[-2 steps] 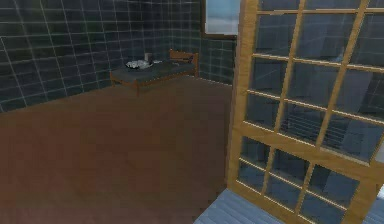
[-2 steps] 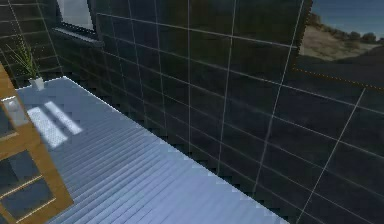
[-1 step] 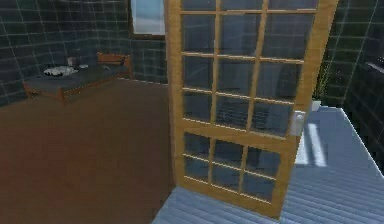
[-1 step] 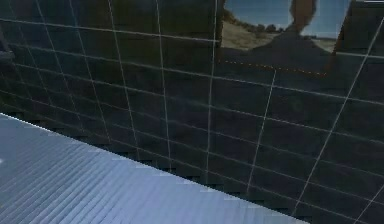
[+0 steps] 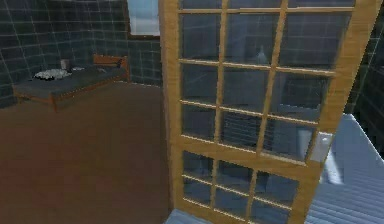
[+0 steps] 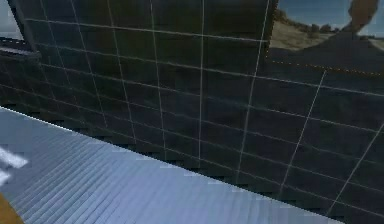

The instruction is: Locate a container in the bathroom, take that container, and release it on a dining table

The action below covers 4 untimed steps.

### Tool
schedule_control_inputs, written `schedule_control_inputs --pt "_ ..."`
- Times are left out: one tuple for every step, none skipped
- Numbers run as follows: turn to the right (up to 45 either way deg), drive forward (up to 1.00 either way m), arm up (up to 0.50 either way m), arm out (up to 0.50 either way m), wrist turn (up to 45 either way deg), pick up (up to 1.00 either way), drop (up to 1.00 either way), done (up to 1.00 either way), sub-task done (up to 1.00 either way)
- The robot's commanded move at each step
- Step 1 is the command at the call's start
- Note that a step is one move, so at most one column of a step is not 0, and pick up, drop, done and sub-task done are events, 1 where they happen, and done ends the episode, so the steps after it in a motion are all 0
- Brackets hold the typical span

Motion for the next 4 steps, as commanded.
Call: schedule_control_inputs --pt "-45.0 0.0 0.0 0.0 0.0 0.0 0.0 0.0 0.0" --pt "-39.0 0.0 0.0 0.0 0.0 0.0 0.0 0.0 0.0" --pt "0.0 1.0 0.0 0.0 0.0 0.0 0.0 0.0 0.0" --pt "0.0 0.4 0.0 0.0 0.0 0.0 0.0 0.0 0.0"
